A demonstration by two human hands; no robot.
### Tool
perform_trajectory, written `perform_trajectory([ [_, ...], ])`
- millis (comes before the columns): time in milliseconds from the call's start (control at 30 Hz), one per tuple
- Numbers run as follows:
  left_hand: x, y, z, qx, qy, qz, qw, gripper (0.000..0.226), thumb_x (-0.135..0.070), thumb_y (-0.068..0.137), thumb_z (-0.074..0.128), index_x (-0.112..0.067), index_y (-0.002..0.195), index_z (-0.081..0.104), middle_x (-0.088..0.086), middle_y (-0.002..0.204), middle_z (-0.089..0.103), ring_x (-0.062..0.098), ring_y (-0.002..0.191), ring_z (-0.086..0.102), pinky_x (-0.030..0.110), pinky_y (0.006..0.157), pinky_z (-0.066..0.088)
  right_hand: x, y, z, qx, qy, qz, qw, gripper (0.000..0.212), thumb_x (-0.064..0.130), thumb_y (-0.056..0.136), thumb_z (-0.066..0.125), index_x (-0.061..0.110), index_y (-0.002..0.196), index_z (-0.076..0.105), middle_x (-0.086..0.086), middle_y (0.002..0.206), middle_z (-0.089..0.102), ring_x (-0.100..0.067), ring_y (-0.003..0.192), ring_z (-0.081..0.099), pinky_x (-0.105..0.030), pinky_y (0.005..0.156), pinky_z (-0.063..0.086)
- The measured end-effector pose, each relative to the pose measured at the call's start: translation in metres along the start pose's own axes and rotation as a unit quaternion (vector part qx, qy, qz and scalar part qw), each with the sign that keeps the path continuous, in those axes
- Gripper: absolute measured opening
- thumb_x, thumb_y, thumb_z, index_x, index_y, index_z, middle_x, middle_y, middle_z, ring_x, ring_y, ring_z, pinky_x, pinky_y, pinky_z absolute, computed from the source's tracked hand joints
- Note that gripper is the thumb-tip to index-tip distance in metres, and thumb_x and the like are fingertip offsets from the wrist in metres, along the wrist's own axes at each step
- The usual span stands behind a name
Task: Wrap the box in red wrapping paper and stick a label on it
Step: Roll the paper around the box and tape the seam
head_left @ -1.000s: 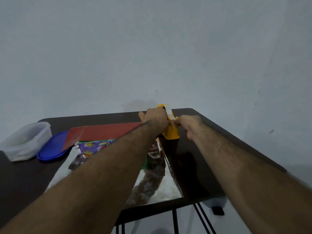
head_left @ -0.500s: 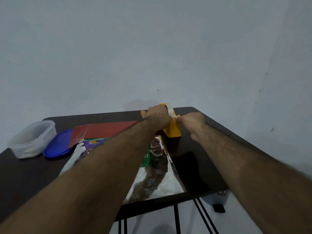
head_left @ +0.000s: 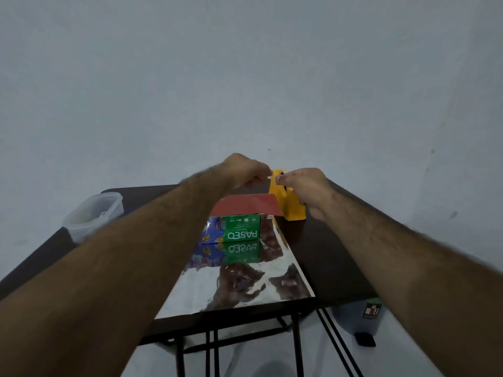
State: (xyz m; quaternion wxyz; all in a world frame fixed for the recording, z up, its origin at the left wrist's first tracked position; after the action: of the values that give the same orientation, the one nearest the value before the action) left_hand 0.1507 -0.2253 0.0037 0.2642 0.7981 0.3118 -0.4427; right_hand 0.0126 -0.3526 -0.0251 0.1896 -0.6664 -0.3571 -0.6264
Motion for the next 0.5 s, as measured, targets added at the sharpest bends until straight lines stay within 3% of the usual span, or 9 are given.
perform_trajectory([
  [67,0.005,-0.008,-0.017,-0.024,0.047,0.016,0.998,0.026,-0.025,0.086,0.081,0.001,0.093,0.082,0.015,0.094,0.080,0.024,0.083,0.070,0.043,0.087,0.061,-0.002,-0.016,0.009,-0.019,0.069,0.040,0.997,0.026,0.008,0.090,0.080,0.013,0.072,0.063,0.011,0.049,0.056,0.004,0.032,0.046,-0.013,0.032,0.032],
  [167,0.025,-0.024,-0.041,-0.039,0.176,0.070,0.981,0.012,-0.026,0.089,0.081,-0.014,0.093,0.084,0.004,0.090,0.080,0.021,0.087,0.075,0.036,0.080,0.062,-0.013,-0.039,0.030,-0.001,0.101,0.104,0.989,0.016,0.010,0.090,0.079,0.013,0.082,0.066,0.011,0.040,0.050,-0.002,0.030,0.043,-0.017,0.032,0.030],
  [267,0.052,-0.049,-0.054,-0.030,0.190,0.100,0.976,0.006,-0.023,0.091,0.084,-0.021,0.096,0.084,-0.007,0.088,0.079,0.011,0.086,0.075,0.027,0.075,0.061,-0.031,-0.049,0.047,-0.001,0.082,0.131,0.988,0.013,0.019,0.091,0.080,0.011,0.097,0.071,0.005,0.061,0.052,-0.012,0.052,0.043,-0.026,0.045,0.033],
  [333,0.062,-0.060,-0.055,-0.029,0.156,0.118,0.980,0.011,-0.021,0.091,0.083,-0.024,0.101,0.084,-0.013,0.091,0.079,0.004,0.088,0.075,0.024,0.080,0.061,-0.034,-0.051,0.054,0.007,0.062,0.104,0.993,0.014,0.020,0.095,0.077,0.011,0.104,0.072,0.004,0.077,0.054,-0.013,0.062,0.045,-0.027,0.050,0.034],
  [433,0.065,-0.067,-0.054,-0.041,0.100,0.124,0.986,0.012,-0.028,0.094,0.081,-0.025,0.105,0.084,-0.009,0.095,0.080,0.005,0.091,0.074,0.027,0.083,0.060,-0.025,-0.051,0.059,0.050,-0.058,0.004,0.997,0.008,0.017,0.095,0.078,0.012,0.088,0.074,0.005,0.092,0.070,-0.013,0.085,0.064,-0.025,0.062,0.050],
  [500,0.065,-0.069,-0.053,-0.029,0.055,0.092,0.994,0.013,-0.034,0.092,0.083,-0.025,0.101,0.085,-0.006,0.096,0.080,0.011,0.093,0.073,0.031,0.084,0.060,-0.018,-0.050,0.063,0.092,-0.167,-0.064,0.979,0.010,0.015,0.091,0.081,0.014,0.083,0.077,0.005,0.095,0.075,-0.013,0.097,0.070,-0.033,0.080,0.061],
])
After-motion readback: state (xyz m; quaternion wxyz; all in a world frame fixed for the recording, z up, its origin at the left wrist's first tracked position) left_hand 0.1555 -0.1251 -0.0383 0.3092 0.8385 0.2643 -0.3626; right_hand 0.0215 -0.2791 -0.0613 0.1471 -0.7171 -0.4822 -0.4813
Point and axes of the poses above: each hand's wrist, its own y-axis towards the middle knuckle, its own z-axis out of the palm, x = y × z, the point moved 5 cm from there along y, towards the middle knuckle
